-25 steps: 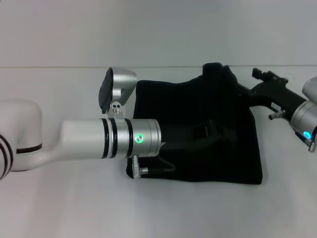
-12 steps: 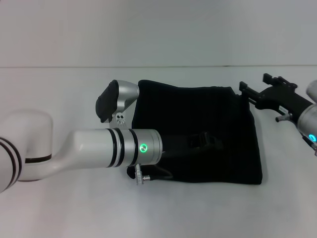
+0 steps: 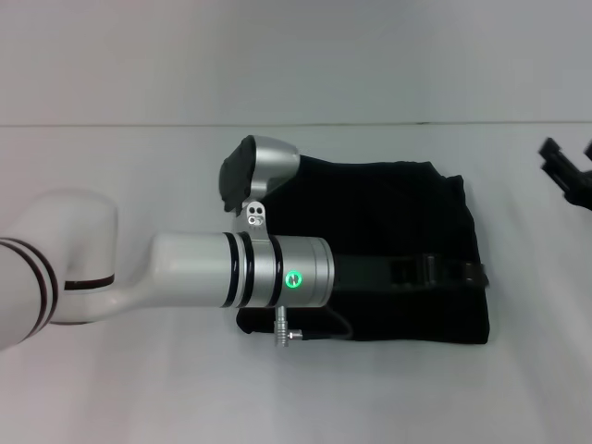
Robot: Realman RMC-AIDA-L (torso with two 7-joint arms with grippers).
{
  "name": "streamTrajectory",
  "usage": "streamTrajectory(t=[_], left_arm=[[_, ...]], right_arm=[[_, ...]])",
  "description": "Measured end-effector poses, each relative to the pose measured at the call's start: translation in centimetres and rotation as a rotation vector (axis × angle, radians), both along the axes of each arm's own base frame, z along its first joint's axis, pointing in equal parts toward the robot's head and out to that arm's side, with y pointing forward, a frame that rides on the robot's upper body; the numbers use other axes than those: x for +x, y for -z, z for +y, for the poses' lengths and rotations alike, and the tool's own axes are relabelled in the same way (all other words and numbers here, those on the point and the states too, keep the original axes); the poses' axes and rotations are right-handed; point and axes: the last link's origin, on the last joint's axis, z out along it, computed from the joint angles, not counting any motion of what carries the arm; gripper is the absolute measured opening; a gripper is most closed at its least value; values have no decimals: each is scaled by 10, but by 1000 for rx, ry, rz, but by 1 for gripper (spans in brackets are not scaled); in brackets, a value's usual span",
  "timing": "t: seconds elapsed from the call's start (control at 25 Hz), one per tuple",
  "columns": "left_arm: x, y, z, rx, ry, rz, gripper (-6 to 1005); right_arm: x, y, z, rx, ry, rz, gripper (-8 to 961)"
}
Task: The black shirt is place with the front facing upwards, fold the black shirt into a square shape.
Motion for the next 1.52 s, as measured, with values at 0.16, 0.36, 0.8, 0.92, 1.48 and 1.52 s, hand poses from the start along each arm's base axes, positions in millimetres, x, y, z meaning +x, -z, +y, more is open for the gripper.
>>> streamTrajectory(t=[0.16, 0.36, 0.8, 0.92, 1.48, 1.52], left_arm=[[11, -3, -6, -14, 104, -45, 475], [15, -5, -10, -20, 159, -68, 593], [-47, -72, -27, 158, 335, -134, 773], [-73, -91, -34, 219, 341, -103, 774], [-144, -136, -84, 475, 665, 71, 778], [-149, -140, -84, 484, 655, 88, 777]], right_arm=[[10, -1, -17, 30, 17, 49, 777], [15, 4, -27, 15, 29, 67, 778], [-27, -20, 0, -291, -193, 68, 775], [-52, -42, 17, -425, -227, -2, 774], [-179, -60, 62, -954, 159, -363, 774], [-183, -55, 63, -967, 184, -401, 774]])
